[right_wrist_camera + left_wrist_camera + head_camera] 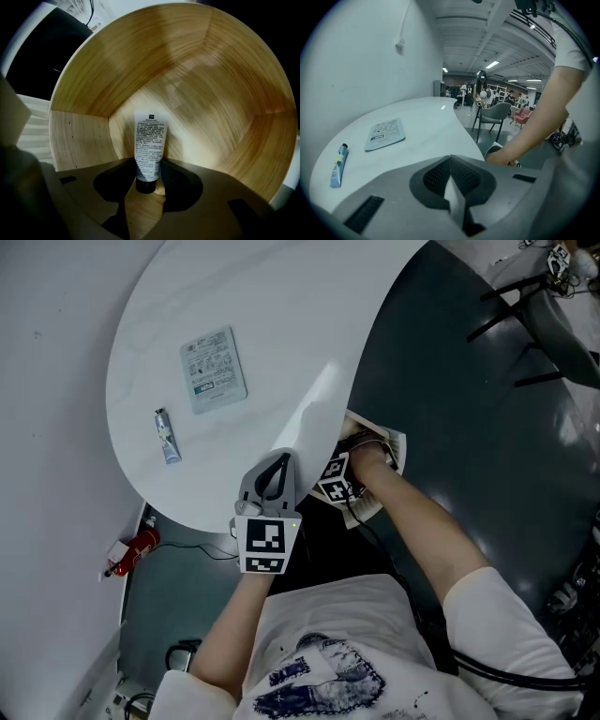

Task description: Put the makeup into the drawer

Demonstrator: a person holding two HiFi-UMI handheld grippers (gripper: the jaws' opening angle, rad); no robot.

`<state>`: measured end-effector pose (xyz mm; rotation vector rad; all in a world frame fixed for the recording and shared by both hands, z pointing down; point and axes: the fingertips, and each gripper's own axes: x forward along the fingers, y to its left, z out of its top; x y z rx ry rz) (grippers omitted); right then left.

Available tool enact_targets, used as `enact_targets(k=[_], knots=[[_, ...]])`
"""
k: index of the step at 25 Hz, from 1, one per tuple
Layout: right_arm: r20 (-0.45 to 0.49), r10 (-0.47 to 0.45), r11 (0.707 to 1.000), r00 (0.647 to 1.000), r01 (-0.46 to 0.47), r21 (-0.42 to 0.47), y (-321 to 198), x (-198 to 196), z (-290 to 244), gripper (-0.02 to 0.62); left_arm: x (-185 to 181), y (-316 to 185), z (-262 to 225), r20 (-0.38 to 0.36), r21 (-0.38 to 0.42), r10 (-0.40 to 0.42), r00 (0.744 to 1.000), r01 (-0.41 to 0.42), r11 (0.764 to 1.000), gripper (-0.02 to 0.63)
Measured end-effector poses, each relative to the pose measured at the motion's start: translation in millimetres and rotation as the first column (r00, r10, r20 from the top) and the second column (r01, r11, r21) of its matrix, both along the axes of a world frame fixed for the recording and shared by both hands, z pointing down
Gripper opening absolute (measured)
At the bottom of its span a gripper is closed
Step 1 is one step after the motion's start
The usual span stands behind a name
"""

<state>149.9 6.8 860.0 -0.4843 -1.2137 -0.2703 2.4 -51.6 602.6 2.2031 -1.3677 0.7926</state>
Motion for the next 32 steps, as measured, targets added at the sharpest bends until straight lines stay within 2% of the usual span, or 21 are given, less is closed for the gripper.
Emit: enact_targets(k=[12,16,19,23,27,32], knots=[[-0.02,0.005,1.0,1.0,-0.006,-0.014,2.6,1.6,-10.1,0.183,-2.8,4.3,3.2,-0.002,-0.011,-0.013,1.0,0.013,1.0,0.048],[-0.041,-0.003,0.998,0.999,0.0,-0.061,2.9,2.1,-39.9,0.19,-6.0,8.0,4.5,0.001,-0.015,-0.022,1.0,0.022,1.0,0.048],[-0.028,-0.002,1.0,1.0,0.001,-0.024,4.2,2.1,-10.5,0.2,-8.0,10.4,4.7,0.0,-0.017,-0.027,1.0,0.027,0.999,0.048],[-0.029,-0.007,1.0,1.0,0.007,-0.018,4.9,2.3,-7.5,0.23,-10.0,11.0,3.6,-0.002,-0.011,-0.033,0.999,0.033,0.999,0.048],[-0.037,-0.01,1.0,0.999,0.01,-0.001,4.2,4.3,3.5,0.232,-12.6,14.8,4.1,-0.004,-0.012,-0.038,0.999,0.038,0.999,0.048],[-0.015,-0.002,1.0,1.0,0.002,-0.007,2.7,-0.7,-15.2,0.252,-15.2,19.3,2.8,-0.009,-0.014,-0.047,0.999,0.047,0.999,0.048]])
